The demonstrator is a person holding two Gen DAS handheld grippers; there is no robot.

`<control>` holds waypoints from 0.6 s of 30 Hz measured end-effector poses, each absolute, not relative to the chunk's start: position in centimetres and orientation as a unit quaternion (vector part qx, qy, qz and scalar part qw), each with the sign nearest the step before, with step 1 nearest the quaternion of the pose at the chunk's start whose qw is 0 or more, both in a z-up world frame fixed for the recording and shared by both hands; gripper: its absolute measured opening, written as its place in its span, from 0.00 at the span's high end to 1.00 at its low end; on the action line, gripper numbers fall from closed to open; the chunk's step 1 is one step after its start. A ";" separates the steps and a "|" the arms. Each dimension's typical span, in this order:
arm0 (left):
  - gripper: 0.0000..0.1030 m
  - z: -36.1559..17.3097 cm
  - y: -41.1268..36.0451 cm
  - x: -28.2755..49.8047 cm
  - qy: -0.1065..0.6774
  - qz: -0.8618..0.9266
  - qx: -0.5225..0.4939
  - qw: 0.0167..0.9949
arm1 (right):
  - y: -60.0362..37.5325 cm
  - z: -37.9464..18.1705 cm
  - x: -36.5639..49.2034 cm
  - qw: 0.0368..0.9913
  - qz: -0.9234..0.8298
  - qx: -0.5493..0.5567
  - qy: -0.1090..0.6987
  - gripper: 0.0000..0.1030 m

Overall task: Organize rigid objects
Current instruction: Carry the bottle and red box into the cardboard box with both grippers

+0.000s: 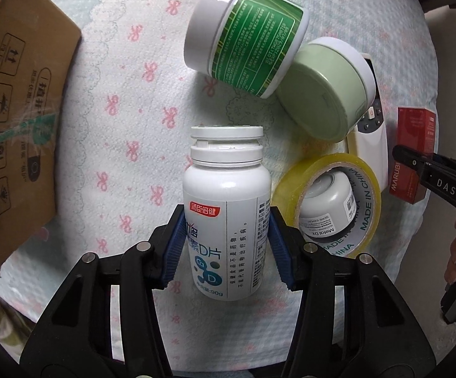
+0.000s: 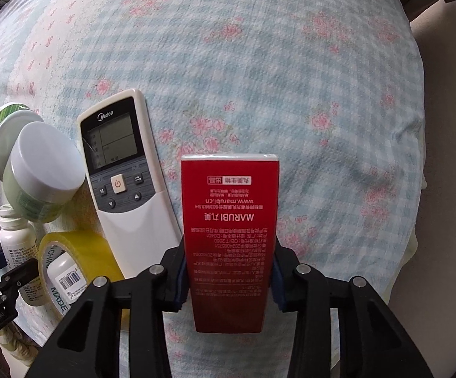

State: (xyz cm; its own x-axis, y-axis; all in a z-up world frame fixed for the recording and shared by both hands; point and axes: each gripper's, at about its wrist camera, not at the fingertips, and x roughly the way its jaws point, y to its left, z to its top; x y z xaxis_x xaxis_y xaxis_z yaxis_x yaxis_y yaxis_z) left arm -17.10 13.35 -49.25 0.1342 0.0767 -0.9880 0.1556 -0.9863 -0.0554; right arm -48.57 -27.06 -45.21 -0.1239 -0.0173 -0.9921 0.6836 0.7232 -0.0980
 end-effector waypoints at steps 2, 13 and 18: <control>0.55 -48.0 12.9 -16.2 0.088 -0.661 0.745 0.029 | -26.7 -43.7 -48.5 0.611 -0.309 0.267 0.678 0.64; 0.55 -40.6 7.5 -11.3 0.115 -0.722 0.683 0.003 | -22.6 -33.4 -48.3 0.630 -0.354 0.333 0.606 0.64; 0.55 -34.7 2.9 -9.9 0.123 -0.744 0.656 -0.005 | -20.9 -32.8 -46.8 0.646 -0.358 0.348 0.577 0.64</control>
State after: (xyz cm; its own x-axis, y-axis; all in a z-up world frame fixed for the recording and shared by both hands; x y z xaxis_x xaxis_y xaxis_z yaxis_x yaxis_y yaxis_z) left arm -9.93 2.91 -34.68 -0.1381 0.1681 -0.9760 0.1543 -0.9698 -0.1889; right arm -46.83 -20.91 -32.85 0.0769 -0.0615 -0.9951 0.8646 0.5012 0.0359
